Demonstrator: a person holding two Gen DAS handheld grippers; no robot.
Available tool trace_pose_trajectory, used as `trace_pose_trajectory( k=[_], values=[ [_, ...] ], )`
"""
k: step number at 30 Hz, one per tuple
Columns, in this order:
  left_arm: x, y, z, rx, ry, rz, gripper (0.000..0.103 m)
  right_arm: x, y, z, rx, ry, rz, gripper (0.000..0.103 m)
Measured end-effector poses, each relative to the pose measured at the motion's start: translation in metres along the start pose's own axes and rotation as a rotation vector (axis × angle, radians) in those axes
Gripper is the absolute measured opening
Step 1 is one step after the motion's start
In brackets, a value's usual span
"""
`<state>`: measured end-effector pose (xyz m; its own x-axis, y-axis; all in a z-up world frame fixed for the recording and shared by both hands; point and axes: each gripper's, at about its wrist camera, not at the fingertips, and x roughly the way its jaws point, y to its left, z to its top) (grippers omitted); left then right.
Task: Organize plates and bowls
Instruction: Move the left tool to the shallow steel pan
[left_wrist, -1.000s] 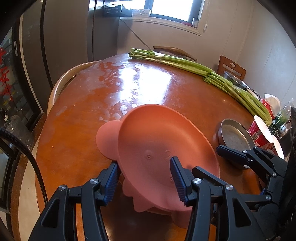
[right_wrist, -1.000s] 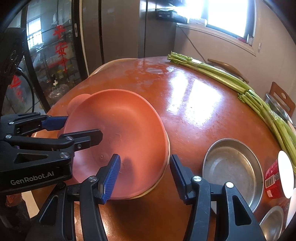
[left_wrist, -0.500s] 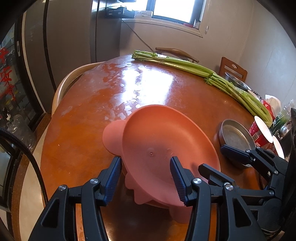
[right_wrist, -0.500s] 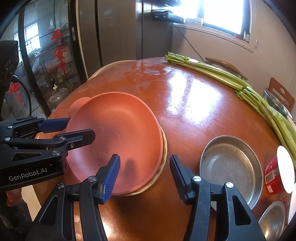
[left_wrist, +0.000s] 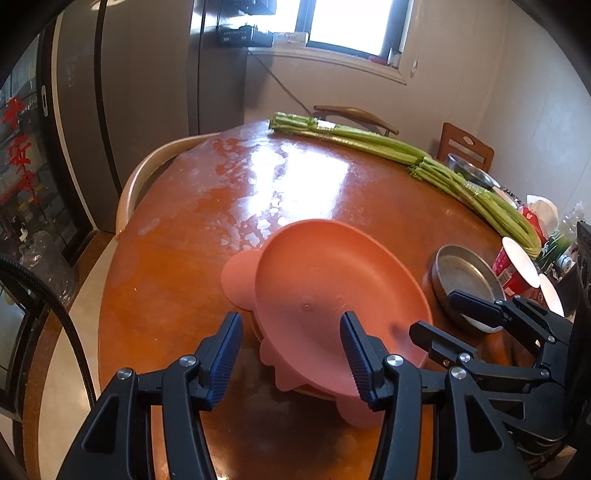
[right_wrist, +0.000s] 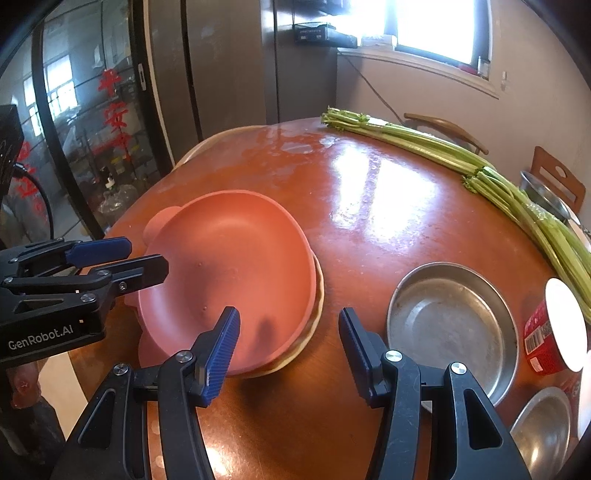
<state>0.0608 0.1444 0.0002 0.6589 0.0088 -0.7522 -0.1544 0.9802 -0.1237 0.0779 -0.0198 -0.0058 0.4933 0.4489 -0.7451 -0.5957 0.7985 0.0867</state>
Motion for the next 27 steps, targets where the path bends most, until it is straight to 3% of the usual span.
trace_pose_trajectory(
  k=[10,16,21,27],
  values=[
    [-0.020,-0.031,0.005,0.065,-0.043,-0.010,0.060,-0.041,-0.018,-0.002,0.052,-0.077,-0.003,0.058],
    [-0.023,-0.064,0.009,0.123,-0.045,-0.042,0.061,-0.071,-0.046,-0.006,0.116,-0.128,-0.048,0.058],
    [-0.019,-0.094,0.015,0.171,-0.036,-0.073,0.061,-0.087,-0.077,-0.013,0.177,-0.142,-0.103,0.058],
    [-0.002,-0.129,0.025,0.204,0.008,-0.100,0.061,-0.095,-0.111,-0.017,0.245,-0.117,-0.103,0.058]
  ],
)
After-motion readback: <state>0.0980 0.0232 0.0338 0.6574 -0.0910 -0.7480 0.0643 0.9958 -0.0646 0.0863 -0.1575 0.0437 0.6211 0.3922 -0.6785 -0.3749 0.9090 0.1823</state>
